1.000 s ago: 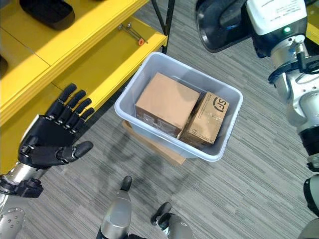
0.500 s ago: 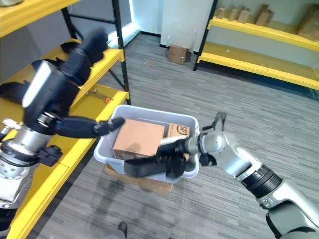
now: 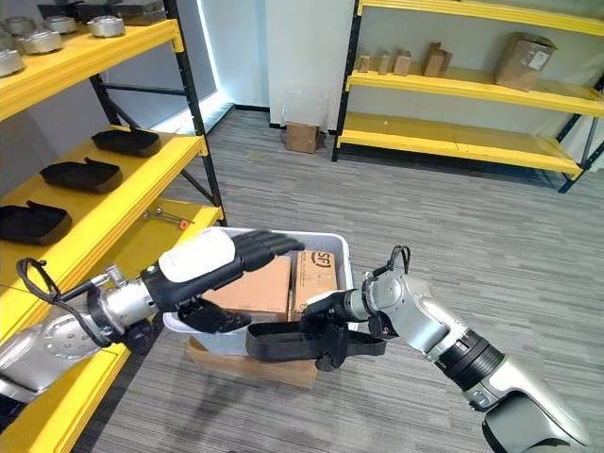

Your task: Move parts from the plastic box to the shelf.

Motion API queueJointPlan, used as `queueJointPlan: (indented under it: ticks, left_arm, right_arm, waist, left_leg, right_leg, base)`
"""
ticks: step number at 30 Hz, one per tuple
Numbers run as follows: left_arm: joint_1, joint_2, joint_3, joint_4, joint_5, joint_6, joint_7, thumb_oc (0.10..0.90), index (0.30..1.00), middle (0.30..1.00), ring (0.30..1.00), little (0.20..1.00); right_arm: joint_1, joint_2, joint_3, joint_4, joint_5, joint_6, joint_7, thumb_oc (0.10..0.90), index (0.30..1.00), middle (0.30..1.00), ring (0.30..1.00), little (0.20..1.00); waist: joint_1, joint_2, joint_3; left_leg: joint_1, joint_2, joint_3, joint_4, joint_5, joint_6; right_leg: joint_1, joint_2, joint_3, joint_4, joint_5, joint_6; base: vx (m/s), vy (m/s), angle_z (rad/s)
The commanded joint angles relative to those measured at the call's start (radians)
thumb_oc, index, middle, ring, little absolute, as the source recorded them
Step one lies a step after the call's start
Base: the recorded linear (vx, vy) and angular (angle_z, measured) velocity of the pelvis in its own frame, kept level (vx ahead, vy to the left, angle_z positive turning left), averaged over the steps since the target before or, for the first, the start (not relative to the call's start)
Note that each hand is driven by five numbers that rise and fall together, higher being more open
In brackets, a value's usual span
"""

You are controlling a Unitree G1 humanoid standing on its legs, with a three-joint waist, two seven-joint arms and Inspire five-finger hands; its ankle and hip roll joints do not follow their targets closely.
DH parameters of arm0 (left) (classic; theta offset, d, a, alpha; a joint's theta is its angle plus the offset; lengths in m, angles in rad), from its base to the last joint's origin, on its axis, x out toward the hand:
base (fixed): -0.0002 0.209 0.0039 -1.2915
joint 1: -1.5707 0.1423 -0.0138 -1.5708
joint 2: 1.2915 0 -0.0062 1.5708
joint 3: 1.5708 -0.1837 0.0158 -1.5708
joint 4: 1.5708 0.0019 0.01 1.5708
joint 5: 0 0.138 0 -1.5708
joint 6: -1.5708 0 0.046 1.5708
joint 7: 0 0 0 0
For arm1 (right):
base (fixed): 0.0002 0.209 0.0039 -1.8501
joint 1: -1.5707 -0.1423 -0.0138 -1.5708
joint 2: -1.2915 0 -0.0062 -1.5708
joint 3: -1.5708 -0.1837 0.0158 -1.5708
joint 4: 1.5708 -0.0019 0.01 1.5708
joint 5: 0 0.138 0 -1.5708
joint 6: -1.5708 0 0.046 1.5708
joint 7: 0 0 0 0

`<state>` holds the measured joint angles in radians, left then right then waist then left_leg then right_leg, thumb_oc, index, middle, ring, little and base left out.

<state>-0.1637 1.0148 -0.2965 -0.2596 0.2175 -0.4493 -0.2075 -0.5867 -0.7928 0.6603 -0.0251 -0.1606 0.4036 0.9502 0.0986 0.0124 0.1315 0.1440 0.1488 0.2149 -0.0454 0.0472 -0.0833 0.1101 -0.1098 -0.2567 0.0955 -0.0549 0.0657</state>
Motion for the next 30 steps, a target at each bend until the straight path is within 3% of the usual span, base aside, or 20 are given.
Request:
queueJointPlan:
  ticks: [1,6,10,13,15,18,25,30]
  left_arm:
    - [0.005,0.049,0.172,0.010,0.048,0.012,0.156,0.900,1.000,1.000,1.000,1.000]
    - [0.147,0.110,0.351,0.017,0.077,-0.022,0.196,0.900,1.000,1.000,1.000,1.000]
    - [0.217,0.134,0.443,0.025,0.056,0.026,0.246,0.900,1.000,1.000,1.000,1.000]
    - [0.319,0.139,0.589,0.047,0.003,0.000,0.214,0.900,1.000,1.000,1.000,1.000]
    - [0.344,0.139,0.616,0.049,-0.031,-0.036,0.180,0.900,1.000,1.000,1.000,1.000]
    - [0.343,0.101,0.595,0.041,-0.116,-0.112,0.137,0.900,1.000,1.000,1.000,1.000]
    - [0.258,0.011,0.426,0.040,-0.089,-0.141,0.072,0.900,1.000,1.000,1.000,1.000]
    - [0.198,-0.019,0.302,0.053,-0.037,-0.159,0.079,0.900,1.000,1.000,1.000,1.000]
  right_arm:
    - [-0.048,-0.068,-0.081,-0.032,-0.099,-0.040,-0.010,0.400,0.300,0.300,0.300,0.300]
    - [0.014,-0.119,-0.156,-0.030,-0.136,-0.066,0.017,0.400,0.300,0.300,0.300,0.300]
    - [0.029,-0.164,-0.192,-0.034,-0.121,-0.055,0.014,0.400,0.300,0.300,0.300,0.300]
    - [0.052,-0.206,-0.256,0.022,-0.046,-0.125,-0.026,0.400,0.300,0.300,0.300,0.300]
    - [0.049,-0.218,-0.268,0.022,0.001,-0.144,-0.041,0.400,0.300,0.300,0.300,0.300]
    - [0.016,-0.203,-0.280,0.005,0.045,-0.140,-0.035,0.400,0.300,0.300,0.300,0.300]
    - [-0.022,-0.119,-0.231,-0.006,0.075,-0.178,-0.061,0.400,0.300,0.300,0.300,0.300]
    - [-0.047,-0.039,-0.183,-0.060,0.085,-0.160,-0.072,0.400,0.300,0.300,0.300,0.300]
  waist:
    - [-0.003,-0.028,-0.056]
    - [0.000,-0.025,-0.049]
    - [0.002,-0.026,-0.050]
    - [0.009,-0.029,-0.048]
    - [0.009,-0.032,-0.048]
    - [0.007,-0.035,-0.048]
    - [0.000,-0.033,-0.045]
    - [-0.004,-0.027,-0.040]
  left_leg:
    - [-0.006,0.086,0.038,-0.031,0.015,-0.041]
    - [-0.011,0.086,0.043,-0.030,0.019,-0.043]
    - [-0.013,0.086,0.040,-0.030,0.020,-0.045]
    - [-0.016,0.087,0.030,-0.025,0.021,-0.047]
    - [-0.018,0.088,0.031,-0.022,0.020,-0.047]
    - [-0.020,0.090,0.030,-0.016,0.017,-0.047]
    - [-0.020,0.089,0.030,-0.020,0.014,-0.046]
    - [-0.019,0.085,0.033,-0.020,0.008,-0.041]
  right_leg:
    - [0.046,-0.090,-0.034,-0.009,-0.028,0.061]
    - [0.041,-0.099,-0.036,-0.011,-0.022,0.066]
    - [0.039,-0.104,-0.037,-0.011,-0.021,0.069]
    - [0.033,-0.105,-0.031,-0.007,-0.022,0.070]
    - [0.032,-0.105,-0.033,-0.006,-0.022,0.070]
    - [0.030,-0.103,-0.034,-0.005,-0.022,0.066]
    - [0.022,-0.100,-0.020,-0.007,-0.019,0.064]
    - [0.017,-0.102,-0.011,-0.006,-0.019,0.066]
  base:
    - [0.00,0.017,-0.03]
    - [0.00,0.012,-0.05]
    - [0.01,0.003,0.00]
    - [0.02,-0.006,-0.04]
    - [0.02,-0.021,-0.07]
    - [0.00,0.000,0.00]
    - [0.01,0.012,-0.05]
    - [0.01,0.009,-0.02]
